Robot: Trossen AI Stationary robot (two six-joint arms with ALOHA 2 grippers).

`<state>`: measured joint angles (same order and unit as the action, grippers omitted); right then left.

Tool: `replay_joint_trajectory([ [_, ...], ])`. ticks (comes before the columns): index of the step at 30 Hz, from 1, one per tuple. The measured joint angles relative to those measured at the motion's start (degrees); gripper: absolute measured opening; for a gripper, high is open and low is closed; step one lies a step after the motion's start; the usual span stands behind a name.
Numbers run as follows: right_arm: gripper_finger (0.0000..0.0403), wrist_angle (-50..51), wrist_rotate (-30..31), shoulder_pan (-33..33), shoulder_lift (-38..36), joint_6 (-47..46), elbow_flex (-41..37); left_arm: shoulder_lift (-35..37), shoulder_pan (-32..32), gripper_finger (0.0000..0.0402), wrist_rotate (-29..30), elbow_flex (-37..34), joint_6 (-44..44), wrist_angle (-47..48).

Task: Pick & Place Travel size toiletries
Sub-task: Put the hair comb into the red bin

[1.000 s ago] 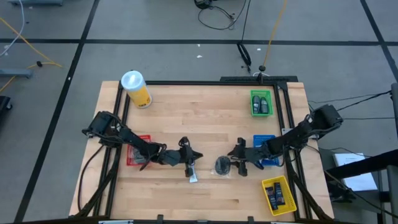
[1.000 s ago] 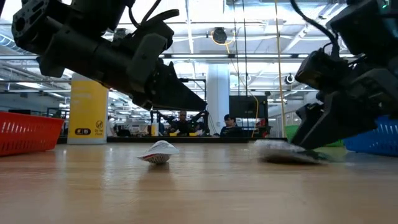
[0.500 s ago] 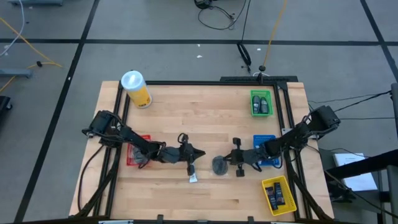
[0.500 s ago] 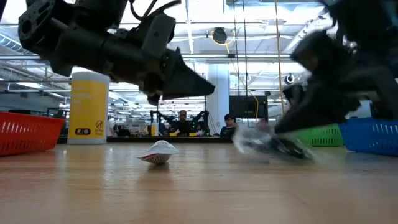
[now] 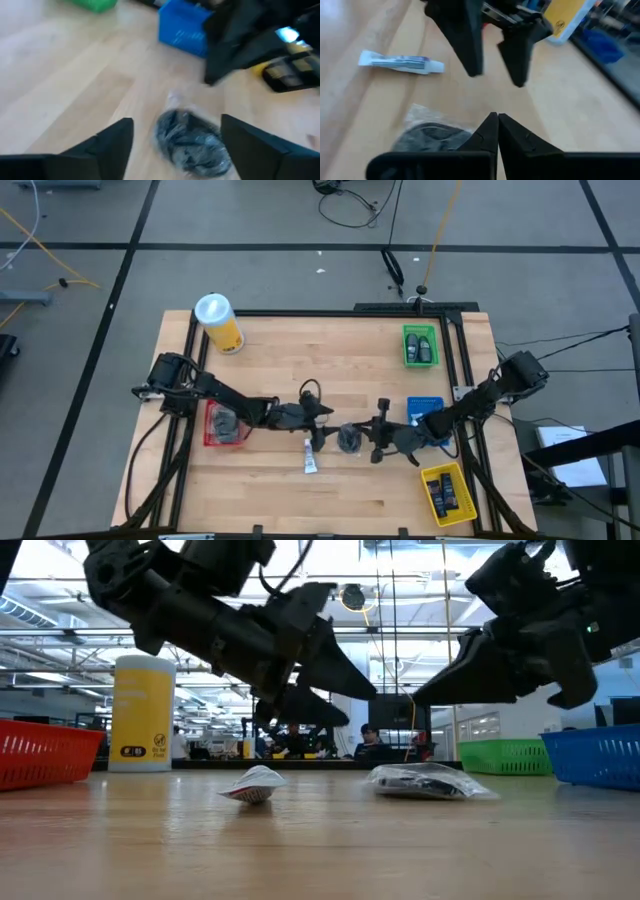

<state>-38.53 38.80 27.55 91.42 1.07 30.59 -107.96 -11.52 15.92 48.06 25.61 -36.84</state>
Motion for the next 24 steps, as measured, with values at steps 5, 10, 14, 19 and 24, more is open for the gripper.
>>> replay_joint_trajectory([
  [5, 0.0019, 3.3, -6.4, -3.0, 0.0, -11.8, 0.0, 0.0, 0.3, 0.0328, -0.9, 1.2, 0.3, 4.3],
  [10, 0.0098, 5.8, -16.3, -7.8, 1.2, -21.9, 0.0, 0.0, -0.5, 0.0311, -0.9, 1.2, -1.7, 4.1],
  [14, 0.0154, 3.4, -23.4, -9.7, 4.1, -22.8, 0.0, 0.0, -0.6, 0.0289, -0.9, 1.2, -1.8, 4.1],
  [19, 0.0147, 1.7, -21.1, -10.0, 7.8, -20.5, 0.0, 0.0, -0.6, 0.0267, -0.8, 1.2, -1.9, 4.1],
  [24, 0.0065, 0.5, -20.8, -9.9, 8.2, -16.5, 0.0, 0.0, -0.6, 0.0252, -0.7, 1.2, -1.9, 4.0],
])
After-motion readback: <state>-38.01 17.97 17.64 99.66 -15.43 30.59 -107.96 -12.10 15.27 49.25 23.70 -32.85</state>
